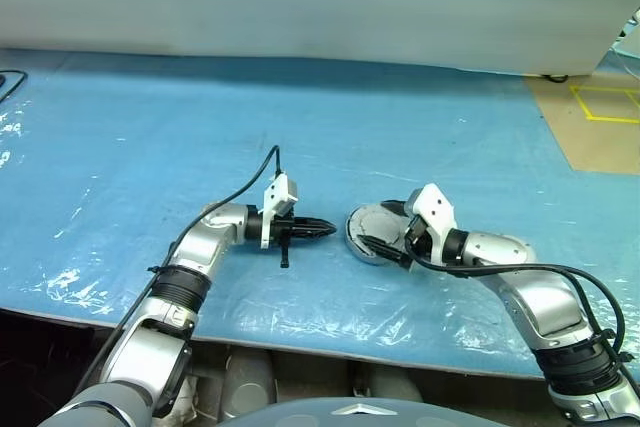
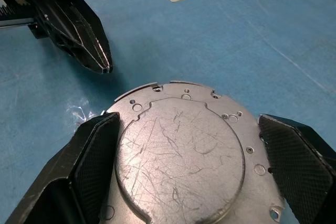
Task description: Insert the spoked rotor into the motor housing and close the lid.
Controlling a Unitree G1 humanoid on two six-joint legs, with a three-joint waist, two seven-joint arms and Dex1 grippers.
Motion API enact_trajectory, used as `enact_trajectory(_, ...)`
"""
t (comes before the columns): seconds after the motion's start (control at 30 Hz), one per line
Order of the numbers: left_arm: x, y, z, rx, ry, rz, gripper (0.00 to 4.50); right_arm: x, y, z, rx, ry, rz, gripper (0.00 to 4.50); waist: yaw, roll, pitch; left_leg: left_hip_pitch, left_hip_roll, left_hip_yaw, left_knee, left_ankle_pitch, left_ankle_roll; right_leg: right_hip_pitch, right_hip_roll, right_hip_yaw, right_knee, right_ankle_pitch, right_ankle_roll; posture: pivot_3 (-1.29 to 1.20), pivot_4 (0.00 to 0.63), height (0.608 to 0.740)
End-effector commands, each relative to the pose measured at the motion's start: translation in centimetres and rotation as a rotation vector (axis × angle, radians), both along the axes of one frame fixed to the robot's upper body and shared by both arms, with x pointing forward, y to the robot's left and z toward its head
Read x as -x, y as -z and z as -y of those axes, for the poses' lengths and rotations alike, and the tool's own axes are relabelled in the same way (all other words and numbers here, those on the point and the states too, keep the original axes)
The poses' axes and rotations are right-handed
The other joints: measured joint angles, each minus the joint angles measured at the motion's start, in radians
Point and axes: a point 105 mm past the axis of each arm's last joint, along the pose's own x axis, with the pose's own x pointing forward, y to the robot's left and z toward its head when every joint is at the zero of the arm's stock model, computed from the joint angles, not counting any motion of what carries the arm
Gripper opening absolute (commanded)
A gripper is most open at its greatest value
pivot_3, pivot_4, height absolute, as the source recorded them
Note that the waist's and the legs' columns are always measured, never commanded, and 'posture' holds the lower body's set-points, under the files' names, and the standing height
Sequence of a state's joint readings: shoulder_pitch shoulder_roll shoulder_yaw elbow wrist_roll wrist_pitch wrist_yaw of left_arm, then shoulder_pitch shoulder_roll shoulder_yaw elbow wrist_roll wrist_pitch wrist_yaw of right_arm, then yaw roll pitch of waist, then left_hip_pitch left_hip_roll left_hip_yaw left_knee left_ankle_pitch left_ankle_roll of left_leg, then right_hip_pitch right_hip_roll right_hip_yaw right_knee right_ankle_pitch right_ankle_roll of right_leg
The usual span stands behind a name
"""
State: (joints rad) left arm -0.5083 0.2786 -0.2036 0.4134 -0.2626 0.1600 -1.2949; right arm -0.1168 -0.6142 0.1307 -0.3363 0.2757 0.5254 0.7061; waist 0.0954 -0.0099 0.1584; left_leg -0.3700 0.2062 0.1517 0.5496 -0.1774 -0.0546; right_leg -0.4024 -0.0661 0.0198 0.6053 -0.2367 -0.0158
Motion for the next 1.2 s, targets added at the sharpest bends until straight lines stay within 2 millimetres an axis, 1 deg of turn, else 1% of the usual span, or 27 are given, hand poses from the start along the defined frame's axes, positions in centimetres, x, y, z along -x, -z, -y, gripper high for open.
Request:
enact_trajectory(0.03, 0.0, -0.5, 0.1, 0.003, 0.005, 0.032, 0.0, 0.4, 1.4, 0.5, 0.048, 0.004, -0.042, 4.47, 0.0, 0.0, 0.0, 0.0, 0.0, 0.0, 0.0, 0.0, 0.0, 0.0, 0.0, 0.0, 0.0, 0.0, 0.0, 0.0, 0.15, 0.74)
enact_trajectory(0.13, -0.3, -0.4, -0.1, -0.006, -0.004, 0.037, 0.0, 0.8, 1.7, 0.4, 0.048, -0.013, -0.059, 4.47, 0.0, 0.0, 0.0, 0.0, 0.0, 0.0, 0.0, 0.0, 0.0, 0.0, 0.0, 0.0, 0.0, 0.0, 0.0, 0.0, 0.15, 0.74)
enact_trajectory(0.23, -0.3, -0.4, -0.2, -0.01, -0.005, 0.041, 0.0, 1.2, 2.0, 0.3, 0.048, -0.023, -0.072, 3.88, 0.0, 0.0, 0.0, 0.0, 0.0, 0.0, 0.0, 0.0, 0.0, 0.0, 0.0, 0.0, 0.0, 0.0, 0.0, 0.0, 0.15, 0.74)
enact_trajectory(0.3, -0.3, -0.4, -0.1, -0.01, -0.004, 0.042, 0.0, 1.1, 1.9, 0.4, 0.051, -0.02, -0.066, 3.2, 0.0, 0.0, 0.0, 0.0, 0.0, 0.0, 0.0, 0.0, 0.0, 0.0, 0.0, 0.0, 0.0, 0.0, 0.0, 0.0, 0.15, 0.74)
enact_trajectory(0.33, -0.3, -0.4, 0.0, -0.01, -0.002, 0.043, 0.0, 0.9, 1.8, 0.4, 0.056, -0.013, -0.058, 2.98, 0.0, 0.0, 0.0, 0.0, 0.0, 0.0, 0.0, 0.0, 0.0, 0.0, 0.0, 0.0, 0.0, 0.0, 0.0, 0.0, 0.15, 0.74)
enact_trajectory(0.43, -0.2, -0.3, 0.1, -0.008, 0.002, 0.043, 0.0, 0.6, 1.6, 0.4, 0.052, 0.003, -0.045, 2.99, 0.0, 0.0, 0.0, 0.0, 0.0, 0.0, 0.0, 0.0, 0.0, 0.0, 0.0, 0.0, 0.0, 0.0, 0.0, 0.0, 0.15, 0.74)
enact_trajectory(0.53, -0.1, -0.2, 0.2, -0.01, 0.004, 0.042, 0.0, 0.3, 0.7, -0.2, 0.011, 0.009, -0.023, 2.99, 0.0, 0.0, 0.0, 0.001, 0.0, 0.0, 0.0, 0.0, 0.0, 0.0, 0.0, 0.0, 0.0, 0.0, 0.0, 0.0, 0.15, 0.74)
enact_trajectory(0.73, 0.0, -0.1, 0.2, -0.018, 0.005, 0.043, 0.0, 0.2, 0.3, -1.5, 0.01, -0.011, -0.001, 2.99, -0.003, 0.0, 0.0, 0.001, 0.0, 0.0, 0.0, 0.0, 0.0, 0.0, 0.0, 0.001, 0.001, 0.0, 0.0, 0.0, 0.15, 0.74)
enact_trajectory(0.97, -0.2, -0.1, 0.2, -0.022, -0.001, 0.05, 0.0, -0.6, -0.2, -2.1, -0.021, 0.023, -0.004, 2.99, -0.004, 0.0, 0.0, 0.001, 0.0, 0.0, 0.0, 0.0, 0.0, 0.0, 0.0, 0.001, 0.001, 0.0, 0.0, 0.0, 0.15, 0.74)
enact_trajectory(1.07, -0.3, -0.1, 0.2, -0.025, -0.002, 0.054, 0.0, -0.6, 0.2, -2.2, -0.008, 0.034, -0.015, 2.99, -0.004, 0.0, 0.0, 0.001, 0.0, 0.0, 0.0, 0.0, 0.0, 0.0, 0.0, 0.001, 0.001, 0.0, 0.0, 0.0, 0.15, 0.74)
enact_trajectory(1.2, -0.3, 0.0, 0.1, -0.029, -0.004, 0.054, 0.0, -0.3, 1.2, -1.4, 0.056, 0.041, -0.028, 2.99, -0.003, 0.0, 0.0, 0.001, 0.0, 0.0, 0.0, 0.0, 0.0, 0.0, 0.0, 0.001, 0.001, 0.0, 0.0, 0.0, 0.15, 0.74)
